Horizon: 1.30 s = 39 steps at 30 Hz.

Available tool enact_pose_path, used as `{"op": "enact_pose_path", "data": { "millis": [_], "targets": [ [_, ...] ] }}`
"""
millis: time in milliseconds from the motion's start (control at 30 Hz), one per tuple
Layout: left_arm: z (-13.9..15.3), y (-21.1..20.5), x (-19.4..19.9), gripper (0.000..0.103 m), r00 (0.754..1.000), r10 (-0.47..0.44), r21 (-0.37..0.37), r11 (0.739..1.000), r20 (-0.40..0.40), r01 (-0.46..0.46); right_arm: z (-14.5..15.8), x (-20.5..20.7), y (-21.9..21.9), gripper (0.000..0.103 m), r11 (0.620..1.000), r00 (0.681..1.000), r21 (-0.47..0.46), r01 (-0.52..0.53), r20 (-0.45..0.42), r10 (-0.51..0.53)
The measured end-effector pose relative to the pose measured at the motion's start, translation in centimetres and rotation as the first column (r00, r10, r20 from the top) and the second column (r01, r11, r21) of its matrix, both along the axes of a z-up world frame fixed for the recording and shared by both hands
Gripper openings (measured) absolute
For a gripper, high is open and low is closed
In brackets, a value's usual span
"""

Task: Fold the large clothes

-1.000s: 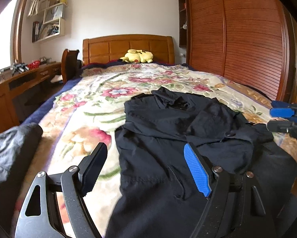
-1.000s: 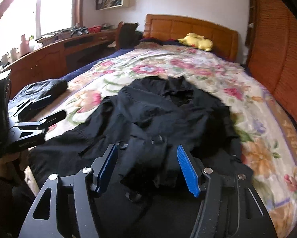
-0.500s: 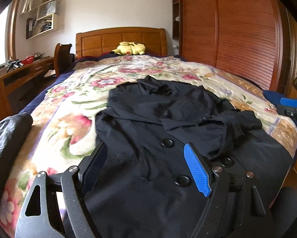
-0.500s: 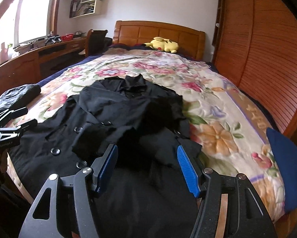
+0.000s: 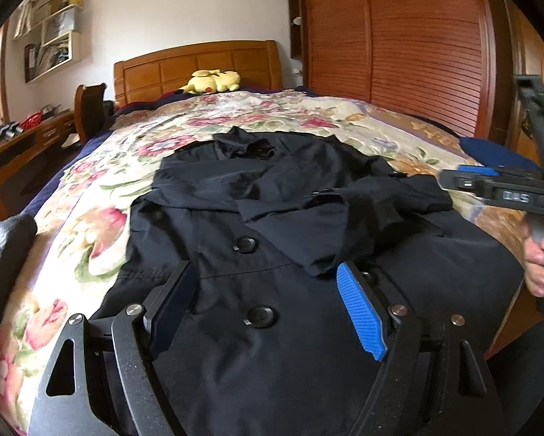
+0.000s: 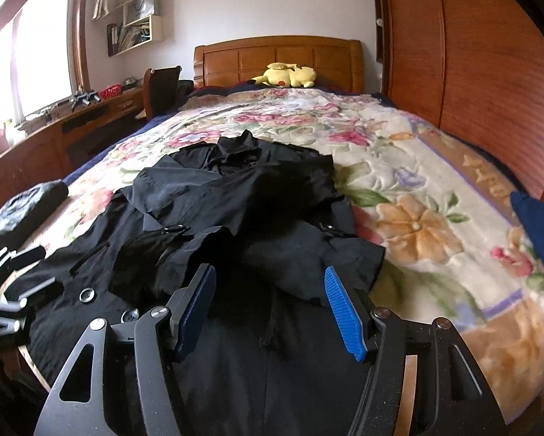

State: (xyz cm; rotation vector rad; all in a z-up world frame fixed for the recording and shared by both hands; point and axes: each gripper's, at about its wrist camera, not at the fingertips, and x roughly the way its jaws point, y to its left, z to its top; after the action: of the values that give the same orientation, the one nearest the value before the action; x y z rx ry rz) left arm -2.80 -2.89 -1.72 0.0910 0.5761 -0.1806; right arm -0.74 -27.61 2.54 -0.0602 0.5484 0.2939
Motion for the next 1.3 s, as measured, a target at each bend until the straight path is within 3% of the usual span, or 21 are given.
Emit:
{"op": "enact_pose_path", "data": {
  "millis": [300, 567, 800, 867, 900, 1100, 1300],
  "targets": [
    [-0.1, -2.3, 0.9, 0.08, 1.0, -0.029, 0.027, 0.999, -0.008, 0.029, -1.8, 3.4, 0.2, 0.064, 1.0, 1.0, -0.028, -0.005, 0.012, 0.005],
    [-0.2, -4.3, 1.8, 0.08, 0.997, -0.078, 0.027, 0.997, -0.018, 0.078, -3.7, 3.8, -0.9, 0.064, 0.999, 1.0, -0.028, -0.028, -0.011, 0.028],
    [0.9, -7.2, 2.5, 0.067, 0.991, -0.134, 0.059, 0.989, 0.005, 0.134, -3.7, 4.6, -1.1, 0.064, 0.999, 0.999, -0.015, -0.042, -0.012, 0.042],
    [0.9, -7.9, 3.3, 0.049, 0.985, -0.169, 0.035, 0.985, -0.024, 0.17, -3.5, 4.6, -1.2, 0.064, 0.999, 0.999, -0.014, -0.04, -0.008, 0.04],
    [0.8, -8.2, 3.6, 0.047, 0.982, -0.184, 0.027, 0.982, -0.04, 0.186, -3.5, 4.6, -1.1, 0.064, 0.999, 0.999, -0.014, -0.041, -0.006, 0.041],
    [-0.5, -10.6, 5.5, 0.046, 0.973, -0.207, 0.064, 0.975, -0.099, 0.214, -3.4, 4.2, -1.5, 0.064, 0.999, 0.999, -0.007, -0.039, -0.001, 0.039],
    [-2.4, -10.6, 7.9, 0.048, 0.976, -0.124, 0.123, 0.981, -0.178, 0.147, -3.7, 4.0, -1.3, 0.064, 0.999, 1.0, -0.015, -0.029, -0.006, 0.028]
  ]
}}
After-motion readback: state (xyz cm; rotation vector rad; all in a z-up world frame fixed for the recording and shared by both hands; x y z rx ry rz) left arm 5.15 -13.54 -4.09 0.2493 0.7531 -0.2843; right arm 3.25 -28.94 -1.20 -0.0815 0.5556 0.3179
